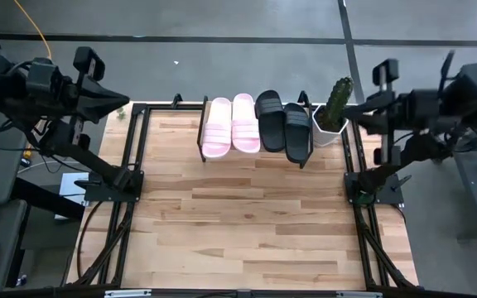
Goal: Pick and place slides into the shelf
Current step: Return to Home Position
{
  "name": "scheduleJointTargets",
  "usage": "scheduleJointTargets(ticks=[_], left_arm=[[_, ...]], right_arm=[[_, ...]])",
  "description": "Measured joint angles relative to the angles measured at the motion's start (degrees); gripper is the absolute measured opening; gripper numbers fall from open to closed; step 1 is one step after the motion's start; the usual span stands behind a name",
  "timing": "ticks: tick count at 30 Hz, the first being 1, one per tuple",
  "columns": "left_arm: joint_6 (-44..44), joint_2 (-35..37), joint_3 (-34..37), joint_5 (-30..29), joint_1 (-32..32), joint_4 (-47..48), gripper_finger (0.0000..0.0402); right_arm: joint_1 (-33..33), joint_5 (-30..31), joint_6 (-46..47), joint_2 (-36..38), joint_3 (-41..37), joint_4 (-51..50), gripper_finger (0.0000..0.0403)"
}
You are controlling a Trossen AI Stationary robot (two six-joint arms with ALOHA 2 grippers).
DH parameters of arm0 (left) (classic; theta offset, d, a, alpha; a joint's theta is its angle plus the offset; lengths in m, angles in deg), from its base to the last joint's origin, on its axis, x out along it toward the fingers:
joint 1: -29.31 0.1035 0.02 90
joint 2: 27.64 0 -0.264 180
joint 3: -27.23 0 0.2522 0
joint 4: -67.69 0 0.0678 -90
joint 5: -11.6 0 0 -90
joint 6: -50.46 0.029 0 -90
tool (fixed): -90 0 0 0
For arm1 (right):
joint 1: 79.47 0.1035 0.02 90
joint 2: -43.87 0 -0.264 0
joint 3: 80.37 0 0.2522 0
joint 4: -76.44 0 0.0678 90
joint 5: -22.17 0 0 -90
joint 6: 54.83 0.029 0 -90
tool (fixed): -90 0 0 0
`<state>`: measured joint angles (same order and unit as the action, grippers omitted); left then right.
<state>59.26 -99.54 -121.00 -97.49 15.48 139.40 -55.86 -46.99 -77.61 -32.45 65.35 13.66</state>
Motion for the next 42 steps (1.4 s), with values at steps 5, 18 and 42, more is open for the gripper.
scheduleJointTargets(ticks=[5, 18, 42], left_arm=[[2.2, -1.2, 0.0, -3.0, 0.0, -3.4, 0.0000], [1.3, -4.0, 0.0, 3.7, 15.4, -3.8, 0.0000], [-1.9, 1.8, 0.0, 18.9, 30.3, 4.5, 0.0000]], right_arm=[[-5.4, -5.8, 1.0, 1.2, 0.0, 0.8, 0.0000], [-23.0, -23.7, 4.9, -0.1, 0.0, 2.8, 0.0000], [-23.8, -28.2, 8.4, 10.6, 0.0, -10.1, 0.0000]])
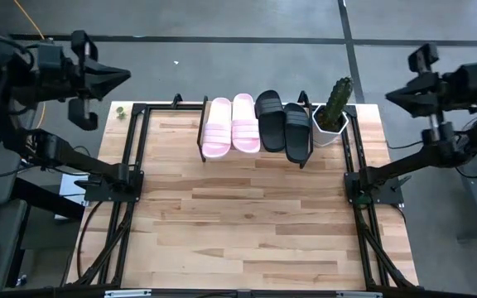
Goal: Pick and place slides into the shelf
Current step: Return to Home Position
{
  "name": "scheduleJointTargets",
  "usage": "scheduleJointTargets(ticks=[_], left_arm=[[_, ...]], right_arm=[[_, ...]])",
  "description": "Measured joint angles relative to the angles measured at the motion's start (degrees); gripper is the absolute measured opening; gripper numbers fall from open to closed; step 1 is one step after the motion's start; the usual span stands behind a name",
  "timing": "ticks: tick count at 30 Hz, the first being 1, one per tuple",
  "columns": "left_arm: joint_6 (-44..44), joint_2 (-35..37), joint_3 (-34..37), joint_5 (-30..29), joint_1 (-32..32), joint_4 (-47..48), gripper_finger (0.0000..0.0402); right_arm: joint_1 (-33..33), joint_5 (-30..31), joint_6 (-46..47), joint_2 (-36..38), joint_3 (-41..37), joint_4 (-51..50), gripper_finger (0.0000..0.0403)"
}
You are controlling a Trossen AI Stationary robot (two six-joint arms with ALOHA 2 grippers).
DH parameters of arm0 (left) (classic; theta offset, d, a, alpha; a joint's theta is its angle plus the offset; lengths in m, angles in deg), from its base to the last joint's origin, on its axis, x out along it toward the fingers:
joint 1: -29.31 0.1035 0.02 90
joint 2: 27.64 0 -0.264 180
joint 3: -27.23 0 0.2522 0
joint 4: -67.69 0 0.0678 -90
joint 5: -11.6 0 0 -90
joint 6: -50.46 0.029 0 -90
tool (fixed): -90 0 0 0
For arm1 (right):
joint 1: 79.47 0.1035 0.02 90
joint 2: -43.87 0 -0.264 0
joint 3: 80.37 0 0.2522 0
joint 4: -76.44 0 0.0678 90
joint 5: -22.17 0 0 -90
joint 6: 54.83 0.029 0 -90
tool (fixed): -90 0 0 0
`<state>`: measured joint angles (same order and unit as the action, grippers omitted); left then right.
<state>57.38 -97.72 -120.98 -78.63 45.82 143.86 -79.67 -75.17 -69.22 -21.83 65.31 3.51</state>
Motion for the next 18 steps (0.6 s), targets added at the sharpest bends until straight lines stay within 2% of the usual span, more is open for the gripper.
scheduleJointTargets(ticks=[18], left_arm=[[-1.2, 10.7, 0.0, -5.4, 0.0, 11.4, 0.0000]], right_arm=[[0.1, 3.8, 0.6, 10.1, 0.0, -10.5, 0.0000]])
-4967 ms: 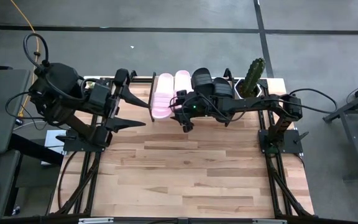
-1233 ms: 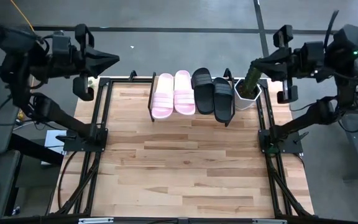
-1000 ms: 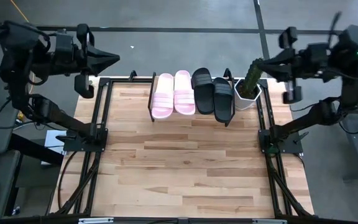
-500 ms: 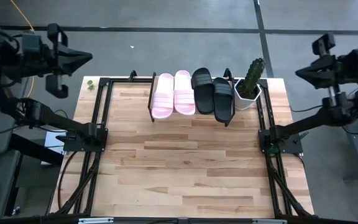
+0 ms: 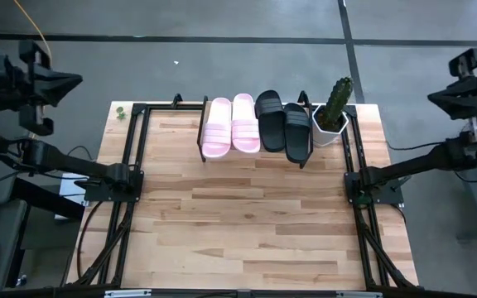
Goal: Pick and place slides into the shelf
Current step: Return to Home Position
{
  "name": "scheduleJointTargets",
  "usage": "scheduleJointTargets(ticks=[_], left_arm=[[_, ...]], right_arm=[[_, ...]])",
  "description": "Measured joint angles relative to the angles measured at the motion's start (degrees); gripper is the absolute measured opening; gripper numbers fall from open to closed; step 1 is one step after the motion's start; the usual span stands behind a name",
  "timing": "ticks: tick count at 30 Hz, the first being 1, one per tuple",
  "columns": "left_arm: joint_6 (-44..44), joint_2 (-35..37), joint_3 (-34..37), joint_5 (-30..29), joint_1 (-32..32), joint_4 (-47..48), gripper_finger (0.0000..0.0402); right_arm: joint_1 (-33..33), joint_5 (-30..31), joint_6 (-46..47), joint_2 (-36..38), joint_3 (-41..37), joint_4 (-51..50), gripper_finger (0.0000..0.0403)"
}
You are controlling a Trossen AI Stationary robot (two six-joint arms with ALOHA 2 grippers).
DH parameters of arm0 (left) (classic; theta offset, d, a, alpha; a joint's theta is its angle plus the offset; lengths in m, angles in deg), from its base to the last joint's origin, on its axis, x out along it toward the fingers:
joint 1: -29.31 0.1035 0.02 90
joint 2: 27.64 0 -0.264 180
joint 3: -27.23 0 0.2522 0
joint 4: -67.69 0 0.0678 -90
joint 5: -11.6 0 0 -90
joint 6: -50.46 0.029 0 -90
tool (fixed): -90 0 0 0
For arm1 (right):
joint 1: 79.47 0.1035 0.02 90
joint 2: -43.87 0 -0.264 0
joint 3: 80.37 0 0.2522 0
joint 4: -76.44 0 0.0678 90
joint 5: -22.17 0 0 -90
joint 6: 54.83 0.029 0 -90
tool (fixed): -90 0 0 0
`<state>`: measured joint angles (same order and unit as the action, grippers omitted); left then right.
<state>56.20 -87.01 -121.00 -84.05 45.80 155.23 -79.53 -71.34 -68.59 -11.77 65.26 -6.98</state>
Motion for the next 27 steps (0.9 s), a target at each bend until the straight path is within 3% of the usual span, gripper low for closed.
scheduleJointTargets(ticks=[10, 18, 27], left_arm=[[-0.6, 2.2, 0.6, -0.4, 0.0, 2.8, 0.0000], [-1.9, 2.4, 7.0, 0.5, 0.0, -1.5, 0.0000], [-1.7, 5.7, 15.6, 2.0, 0.0, -7.8, 0.0000]], right_arm=[[-2.9, -1.8, 1.3, 6.2, -3.4, -1.7, 0.0000], [-5.9, -6.6, -0.8, 15.1, -21.6, 12.2, 0.0000], [-5.9, -6.4, -0.1, 23.0, -40.1, 26.3, 0.0000]])
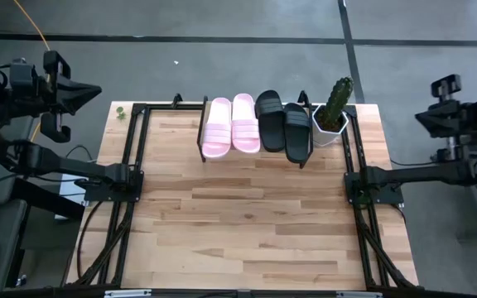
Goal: Pick and place slides into the shelf
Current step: Return to Home Position
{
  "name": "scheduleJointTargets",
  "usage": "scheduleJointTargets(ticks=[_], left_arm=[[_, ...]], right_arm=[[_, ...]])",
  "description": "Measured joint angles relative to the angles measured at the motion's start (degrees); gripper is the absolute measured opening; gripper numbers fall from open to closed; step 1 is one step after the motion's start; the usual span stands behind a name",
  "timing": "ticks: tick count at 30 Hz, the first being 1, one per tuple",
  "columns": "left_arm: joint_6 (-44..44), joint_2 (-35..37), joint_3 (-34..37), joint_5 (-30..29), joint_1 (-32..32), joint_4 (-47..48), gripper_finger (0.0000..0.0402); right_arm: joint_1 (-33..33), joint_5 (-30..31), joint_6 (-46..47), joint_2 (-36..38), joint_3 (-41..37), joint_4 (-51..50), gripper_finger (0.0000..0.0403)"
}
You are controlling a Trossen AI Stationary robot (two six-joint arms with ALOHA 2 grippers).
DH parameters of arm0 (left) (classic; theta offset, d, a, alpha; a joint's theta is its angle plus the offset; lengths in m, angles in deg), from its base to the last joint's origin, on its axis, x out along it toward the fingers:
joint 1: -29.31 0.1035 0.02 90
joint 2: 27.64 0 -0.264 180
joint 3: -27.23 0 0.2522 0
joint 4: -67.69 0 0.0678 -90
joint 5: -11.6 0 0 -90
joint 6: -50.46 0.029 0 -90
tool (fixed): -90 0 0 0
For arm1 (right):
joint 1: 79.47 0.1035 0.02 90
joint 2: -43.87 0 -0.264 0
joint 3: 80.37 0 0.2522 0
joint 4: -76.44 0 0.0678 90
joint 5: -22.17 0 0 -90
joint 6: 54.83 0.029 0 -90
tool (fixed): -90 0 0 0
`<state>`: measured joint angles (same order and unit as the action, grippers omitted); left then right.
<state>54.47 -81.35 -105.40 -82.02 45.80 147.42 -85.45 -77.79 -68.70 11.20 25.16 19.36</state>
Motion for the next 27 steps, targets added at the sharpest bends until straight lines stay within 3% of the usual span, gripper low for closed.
scheduleJointTargets(ticks=[6, 18, 27], left_arm=[[-0.4, 5.7, 8.3, 0.5, 0.0, -1.9, 0.0000], [-3.7, 23.2, 33.1, 0.9, 0.0, -15.0, 0.0000], [-5.8, 29.3, 46.4, 4.7, 0.0, -24.4, 0.0000]], right_arm=[[0.0, -0.2, 1.0, 0.5, -7.4, 4.5, 0.0000], [0.0, -0.5, 1.4, 0.6, -22.5, 15.1, 0.0000], [0.0, -1.1, 2.7, 6.2, -35.0, 24.4, 0.0000]])
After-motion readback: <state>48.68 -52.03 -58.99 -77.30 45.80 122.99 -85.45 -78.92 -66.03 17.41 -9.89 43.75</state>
